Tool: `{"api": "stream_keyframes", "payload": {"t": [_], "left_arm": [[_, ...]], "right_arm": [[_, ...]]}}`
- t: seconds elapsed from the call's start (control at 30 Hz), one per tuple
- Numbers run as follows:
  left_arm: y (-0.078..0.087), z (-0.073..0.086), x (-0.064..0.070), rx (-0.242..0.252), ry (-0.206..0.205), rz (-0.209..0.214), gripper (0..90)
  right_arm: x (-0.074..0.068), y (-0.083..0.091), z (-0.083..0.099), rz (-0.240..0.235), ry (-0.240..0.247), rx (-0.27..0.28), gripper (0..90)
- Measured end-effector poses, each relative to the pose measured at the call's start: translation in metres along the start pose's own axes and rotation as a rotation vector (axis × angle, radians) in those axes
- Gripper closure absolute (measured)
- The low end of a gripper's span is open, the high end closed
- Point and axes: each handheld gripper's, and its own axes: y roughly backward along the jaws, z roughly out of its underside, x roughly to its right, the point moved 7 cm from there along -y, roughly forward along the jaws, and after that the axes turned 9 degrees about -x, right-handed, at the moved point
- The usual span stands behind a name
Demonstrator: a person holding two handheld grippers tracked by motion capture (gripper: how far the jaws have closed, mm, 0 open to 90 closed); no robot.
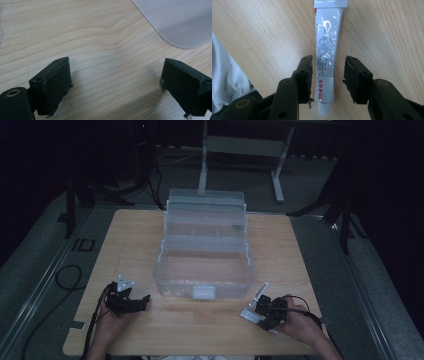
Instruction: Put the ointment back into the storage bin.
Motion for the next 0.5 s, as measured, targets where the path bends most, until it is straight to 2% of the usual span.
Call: {"api": "stream_keyframes", "payload": {"t": [0.5], "left_arm": [[0.0, 0.0, 0.0, 0.0, -0.001, 0.001, 9.9]], "right_arm": [[-0.003, -0.013, -0.003, 0.024, 0.047, -0.085, 67.6]]}}
